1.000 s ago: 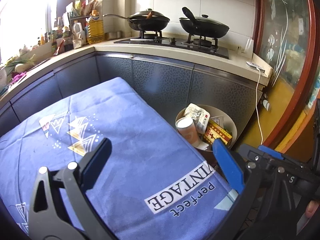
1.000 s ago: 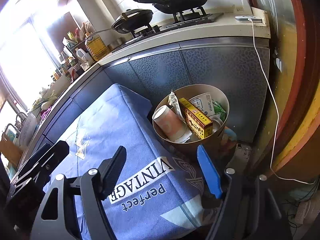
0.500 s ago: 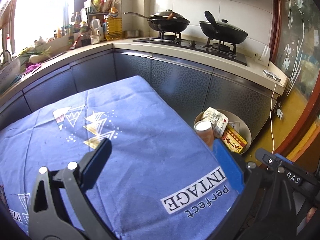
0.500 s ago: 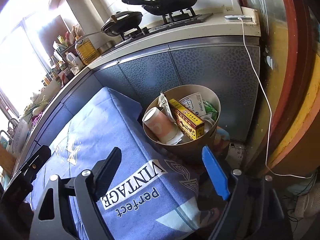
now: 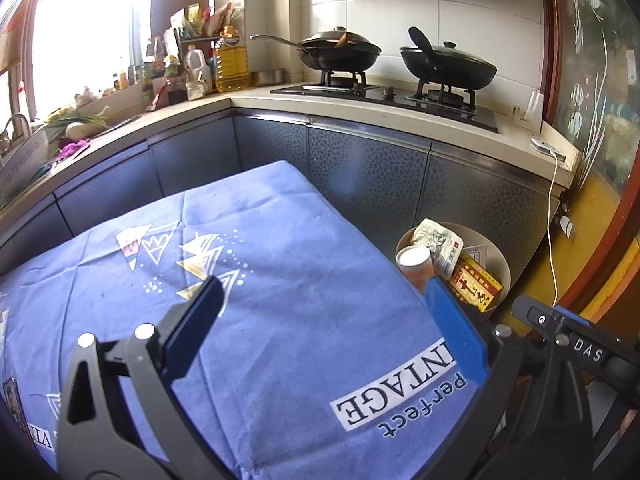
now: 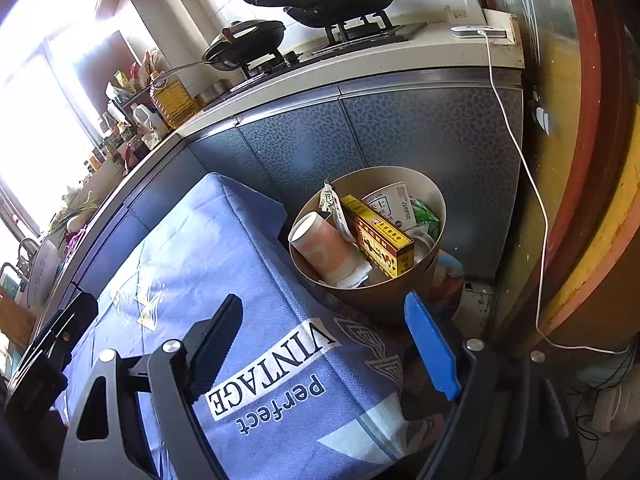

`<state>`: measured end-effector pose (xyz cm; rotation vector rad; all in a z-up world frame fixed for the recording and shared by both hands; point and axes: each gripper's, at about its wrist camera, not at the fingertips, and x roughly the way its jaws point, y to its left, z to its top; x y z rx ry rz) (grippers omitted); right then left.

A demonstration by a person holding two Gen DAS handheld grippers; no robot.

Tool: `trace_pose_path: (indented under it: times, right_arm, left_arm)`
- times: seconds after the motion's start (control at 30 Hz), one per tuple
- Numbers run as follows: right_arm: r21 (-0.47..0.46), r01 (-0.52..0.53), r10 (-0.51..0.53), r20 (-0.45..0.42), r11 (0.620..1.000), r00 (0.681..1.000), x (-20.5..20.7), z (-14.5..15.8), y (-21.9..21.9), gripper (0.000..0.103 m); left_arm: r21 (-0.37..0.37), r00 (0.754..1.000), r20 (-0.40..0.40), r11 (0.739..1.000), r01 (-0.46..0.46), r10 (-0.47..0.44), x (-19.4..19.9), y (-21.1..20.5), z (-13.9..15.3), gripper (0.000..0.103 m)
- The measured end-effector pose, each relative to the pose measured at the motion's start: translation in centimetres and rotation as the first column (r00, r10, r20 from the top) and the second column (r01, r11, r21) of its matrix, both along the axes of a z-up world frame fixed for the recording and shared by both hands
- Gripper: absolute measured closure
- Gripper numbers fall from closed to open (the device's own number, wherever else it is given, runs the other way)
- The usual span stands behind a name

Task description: Collect trash

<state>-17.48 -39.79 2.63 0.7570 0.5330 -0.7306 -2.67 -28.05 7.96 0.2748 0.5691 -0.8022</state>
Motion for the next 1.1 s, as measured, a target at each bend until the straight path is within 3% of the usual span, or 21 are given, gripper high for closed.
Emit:
trace_pose_path:
  times: [0.9, 1.1]
  right_arm:
    - [0.060, -0.026, 0.028, -0.030, 0.998, 0.999, 1.0, -1.9, -0.4, 0.021]
    - [0.036, -0.025, 0.026, -0.032, 0.999, 0.999, 1.2, -1.4, 0.0, 0.021]
  left_arm:
    - [0.031, 1.000, -0.003, 0.999, -0.012, 0.012, 0.1, -0.6, -0.9, 0.006]
    - [0.019, 1.000, 0.005, 1.000, 0.010, -0.010, 0.1, -0.1, -0.8, 0.006]
